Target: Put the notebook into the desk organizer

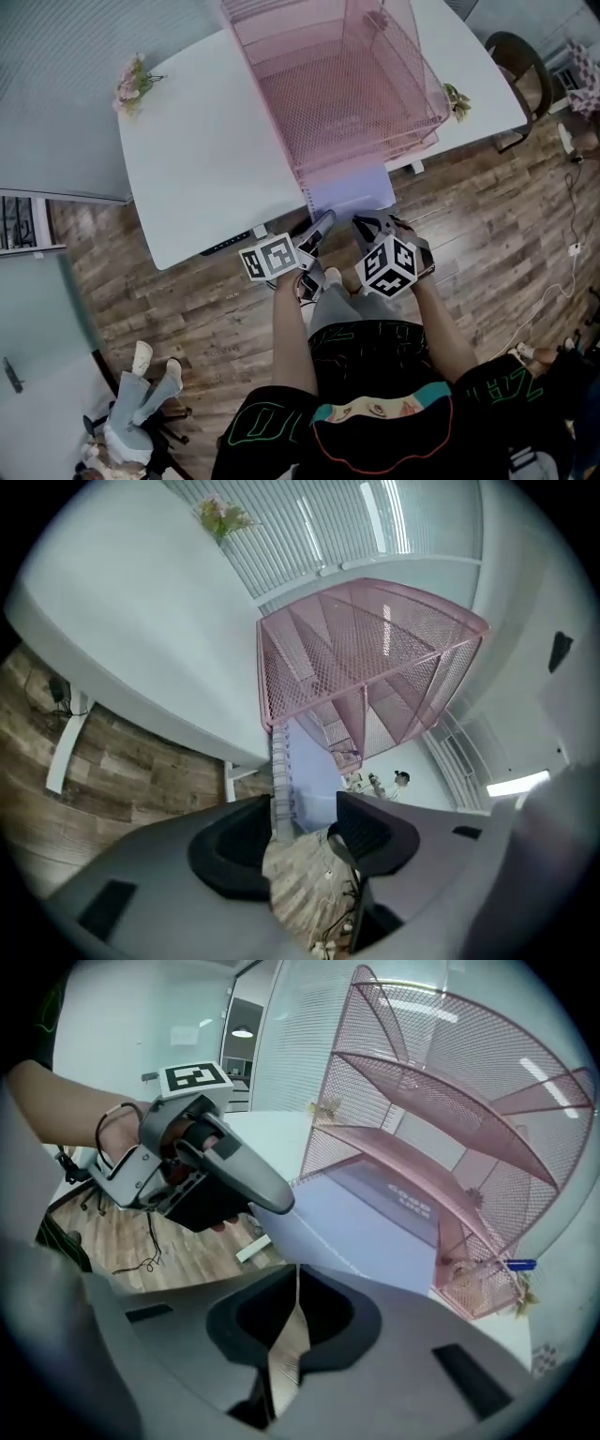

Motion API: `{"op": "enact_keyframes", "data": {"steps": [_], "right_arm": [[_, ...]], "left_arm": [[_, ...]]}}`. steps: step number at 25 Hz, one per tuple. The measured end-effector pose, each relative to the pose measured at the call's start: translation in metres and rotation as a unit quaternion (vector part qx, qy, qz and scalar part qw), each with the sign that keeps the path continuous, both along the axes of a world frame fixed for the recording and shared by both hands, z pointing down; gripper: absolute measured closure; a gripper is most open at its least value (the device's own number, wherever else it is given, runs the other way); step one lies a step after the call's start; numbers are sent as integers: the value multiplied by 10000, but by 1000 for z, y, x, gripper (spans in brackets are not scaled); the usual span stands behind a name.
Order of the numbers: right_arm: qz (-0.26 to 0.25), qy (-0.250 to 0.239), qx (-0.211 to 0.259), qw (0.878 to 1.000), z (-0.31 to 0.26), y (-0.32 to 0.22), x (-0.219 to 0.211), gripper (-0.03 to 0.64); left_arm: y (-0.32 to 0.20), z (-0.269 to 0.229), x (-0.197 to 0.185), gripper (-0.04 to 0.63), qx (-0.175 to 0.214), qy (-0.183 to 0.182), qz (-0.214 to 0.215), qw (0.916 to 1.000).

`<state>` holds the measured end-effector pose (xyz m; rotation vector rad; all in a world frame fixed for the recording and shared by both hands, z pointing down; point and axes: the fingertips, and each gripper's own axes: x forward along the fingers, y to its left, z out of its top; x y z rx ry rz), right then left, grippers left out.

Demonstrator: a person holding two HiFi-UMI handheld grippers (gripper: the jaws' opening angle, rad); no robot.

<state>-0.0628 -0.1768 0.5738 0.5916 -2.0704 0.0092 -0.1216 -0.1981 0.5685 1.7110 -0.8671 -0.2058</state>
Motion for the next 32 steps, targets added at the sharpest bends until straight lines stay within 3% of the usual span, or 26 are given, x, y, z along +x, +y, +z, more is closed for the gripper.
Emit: {"op": "enact_keyframes", "data": {"steps": [4, 8, 11, 13, 15, 17, 19, 22, 28, 32], "right_arm": [[29, 11, 75, 10000, -2, -10, -4, 601], [116, 29, 159, 9998, -3, -23, -3, 601], [141, 35, 255, 9996, -4, -33, -4, 601], [147, 53, 306, 9994, -4, -40, -5, 601], [136, 74, 330, 9993, -4, -46, -8, 601], [119, 91, 341, 9993, -4, -51, -10, 601], [128, 96, 360, 9992, -5, -56, -12, 601], [145, 116, 398, 9990, -6, -65, -13, 601], [169, 130, 398, 9990, -5, -77, -15, 601], [148, 106, 391, 9991, -6, -84, -20, 601]], "left_arm": [[7, -2, -7, 450, 129, -858, 449, 9952], [15, 1, -8, 510, 232, -2030, 1110, 9726], [14, -6, -1, 595, 527, -2420, 1407, 9586], [7, -8, 6, 600, 703, -2667, 1514, 9492], [-1, -5, 7, 600, 802, -3238, 1585, 9293], [-9, -2, 3, 600, 825, -3925, 1612, 9018], [-16, -3, 1, 600, 873, -4383, 1677, 8787], [-23, -4, 0, 600, 931, -4727, 1733, 8590], [-35, -3, -1, 600, 938, -4995, 1852, 8411], [-39, -4, -4, 600, 947, -4985, 1761, 8435]]}}
